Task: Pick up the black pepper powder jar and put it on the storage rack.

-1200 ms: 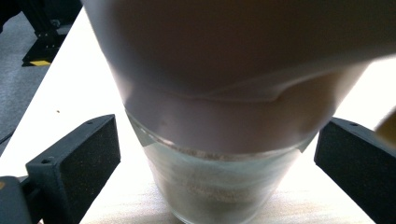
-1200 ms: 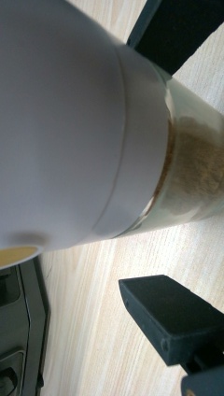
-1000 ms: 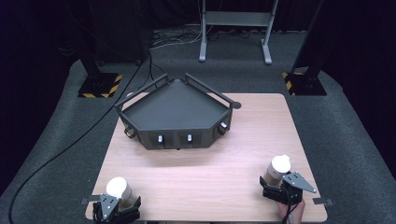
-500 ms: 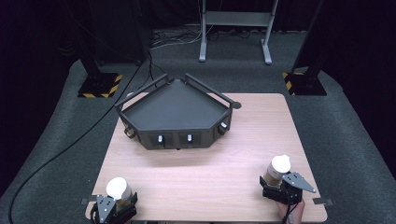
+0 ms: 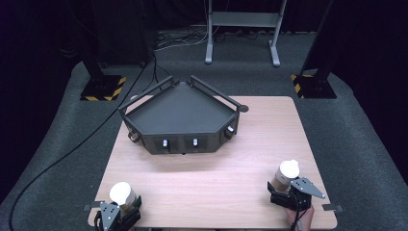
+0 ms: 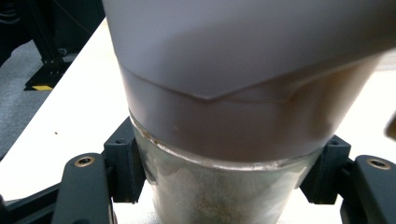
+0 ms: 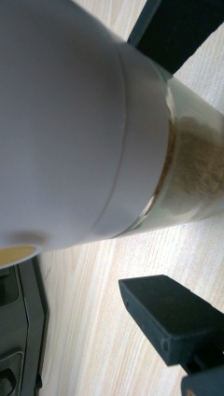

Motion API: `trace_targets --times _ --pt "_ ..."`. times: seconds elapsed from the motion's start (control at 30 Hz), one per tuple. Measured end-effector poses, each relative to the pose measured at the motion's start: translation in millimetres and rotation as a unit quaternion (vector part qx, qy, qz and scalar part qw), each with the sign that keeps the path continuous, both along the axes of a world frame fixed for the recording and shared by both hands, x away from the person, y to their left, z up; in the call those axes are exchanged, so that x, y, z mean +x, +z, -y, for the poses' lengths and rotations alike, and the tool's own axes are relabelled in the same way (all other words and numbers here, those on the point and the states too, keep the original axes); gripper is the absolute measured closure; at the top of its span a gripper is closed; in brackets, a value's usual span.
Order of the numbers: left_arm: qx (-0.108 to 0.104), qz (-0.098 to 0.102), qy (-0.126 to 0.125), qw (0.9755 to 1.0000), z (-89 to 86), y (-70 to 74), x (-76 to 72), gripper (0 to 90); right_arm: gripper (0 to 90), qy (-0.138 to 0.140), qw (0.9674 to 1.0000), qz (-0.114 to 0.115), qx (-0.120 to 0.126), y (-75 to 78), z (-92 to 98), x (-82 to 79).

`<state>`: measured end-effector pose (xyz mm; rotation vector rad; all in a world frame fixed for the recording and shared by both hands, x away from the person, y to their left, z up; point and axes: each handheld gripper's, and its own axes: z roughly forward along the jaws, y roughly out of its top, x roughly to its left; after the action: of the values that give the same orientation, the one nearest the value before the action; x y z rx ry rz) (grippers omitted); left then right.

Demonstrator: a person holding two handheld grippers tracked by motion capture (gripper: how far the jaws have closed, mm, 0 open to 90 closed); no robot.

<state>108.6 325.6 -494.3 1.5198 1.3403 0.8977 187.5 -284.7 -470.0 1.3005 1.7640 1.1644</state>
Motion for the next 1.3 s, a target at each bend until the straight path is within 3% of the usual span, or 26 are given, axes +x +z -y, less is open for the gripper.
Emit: trace_targets --times 0.13,0.6,0.97,1.3 --pt "-0.01 0.001 0.0 0.9999 -2.9 -0.7 -0.6 30.7 0.0 0.001 1.0 -0.001 -0.001 0.3 0.0 0.5" --pt "-0.002 -0.001 -0.013 0.9999 1.2 5.8 2.5 30.8 0.0 0.003 1.0 -0.001 -0.001 0.2 0.5 0.4" --pt "-0.001 0.009 -0.027 0.9996 9.3 17.5 11.8 30.8 0.0 0.004 1.0 -0.005 -0.004 1.4 0.0 1.8" --pt "0.0 0.014 -0.052 0.9985 20.8 29.0 29.2 30.8 0.0 0.008 0.9999 -0.004 0.005 0.6 3.7 2.1"
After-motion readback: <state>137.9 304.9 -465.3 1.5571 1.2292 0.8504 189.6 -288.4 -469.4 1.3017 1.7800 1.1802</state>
